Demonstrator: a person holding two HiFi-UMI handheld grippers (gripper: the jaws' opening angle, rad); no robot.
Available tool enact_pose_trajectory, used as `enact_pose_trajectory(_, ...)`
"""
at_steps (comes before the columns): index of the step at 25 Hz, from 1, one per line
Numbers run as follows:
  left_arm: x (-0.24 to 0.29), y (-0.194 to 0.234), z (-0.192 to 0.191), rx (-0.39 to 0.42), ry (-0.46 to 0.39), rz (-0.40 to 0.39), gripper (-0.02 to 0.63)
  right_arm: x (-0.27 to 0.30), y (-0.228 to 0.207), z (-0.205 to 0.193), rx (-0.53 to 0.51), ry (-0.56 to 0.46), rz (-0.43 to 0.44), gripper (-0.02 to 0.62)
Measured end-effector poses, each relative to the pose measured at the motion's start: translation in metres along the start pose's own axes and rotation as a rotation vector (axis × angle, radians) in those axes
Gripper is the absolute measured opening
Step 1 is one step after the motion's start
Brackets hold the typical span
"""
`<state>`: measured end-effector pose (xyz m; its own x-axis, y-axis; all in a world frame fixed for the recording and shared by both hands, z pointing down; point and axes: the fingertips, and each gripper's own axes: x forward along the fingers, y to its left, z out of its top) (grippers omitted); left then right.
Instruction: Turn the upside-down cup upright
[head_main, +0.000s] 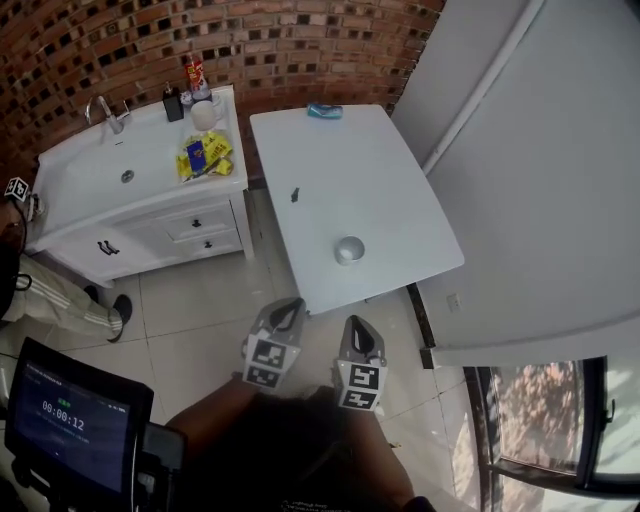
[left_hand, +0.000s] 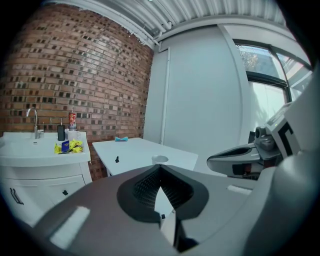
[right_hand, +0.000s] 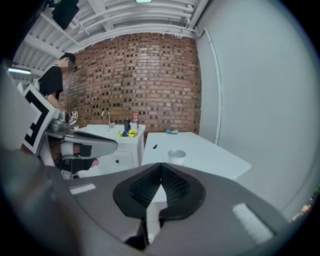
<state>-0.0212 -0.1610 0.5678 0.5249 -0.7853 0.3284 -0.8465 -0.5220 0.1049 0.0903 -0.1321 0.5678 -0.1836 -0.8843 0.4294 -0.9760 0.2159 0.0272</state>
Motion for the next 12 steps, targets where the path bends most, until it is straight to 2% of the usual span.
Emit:
enact_pose_trajectory(5,-0.013,-0.012,0.004,0.031,-0.022,0.037,-0.005,-0.022,-0.012,0.004,0.005,-0.022,0.012,0.014)
enact_pose_trajectory(9,-0.030,-0.044,-0.001,-0.021,-0.023,0.082,-0.005,-0.054,-0.024,-0.017,0.030,-0.018,0.053,0.012)
enact_pose_trajectory(12,-0.040,-0.048,-0.005,-0.011,-0.014,0.088,-0.005,-0.062,-0.021,-0.022,0.035,-0.018,0.075,0.012)
